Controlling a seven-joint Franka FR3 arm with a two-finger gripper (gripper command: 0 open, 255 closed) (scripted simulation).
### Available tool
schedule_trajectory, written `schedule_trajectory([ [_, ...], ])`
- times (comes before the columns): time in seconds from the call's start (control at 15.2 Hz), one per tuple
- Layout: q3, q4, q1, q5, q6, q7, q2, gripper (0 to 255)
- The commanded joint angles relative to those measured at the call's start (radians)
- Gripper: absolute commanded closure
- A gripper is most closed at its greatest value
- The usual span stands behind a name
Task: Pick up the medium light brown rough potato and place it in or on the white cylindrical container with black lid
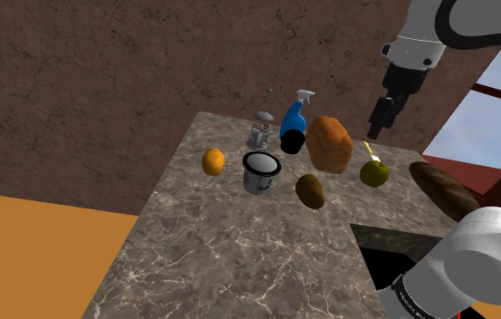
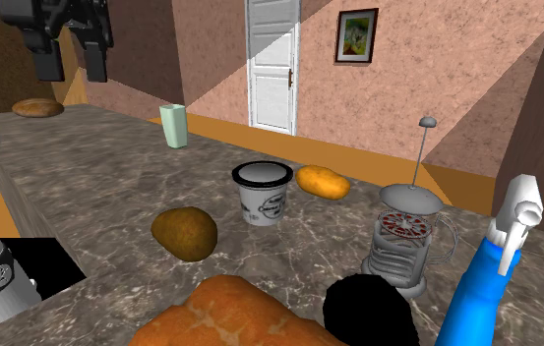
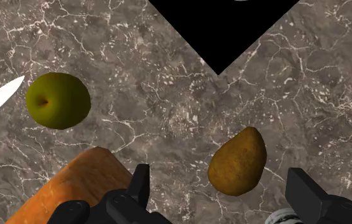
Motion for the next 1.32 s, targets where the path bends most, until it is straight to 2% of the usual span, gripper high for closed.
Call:
schedule_trajectory([
  [0.0,0.0,0.0,0.0,0.0,0.0,0.0,0.0,0],
  [0.4,0.175,-0.023,0.025,-0.015,0.154,0.174,0.091,0],
  [0.73,0.324,0.002,0.022,-0.071,0.264,0.337,0.218,0],
  [0.99,0.447,0.054,0.0,-0.159,0.326,0.486,0.351,0],
  [1.25,0.569,0.136,-0.031,-0.295,0.346,0.657,0.518,0],
])
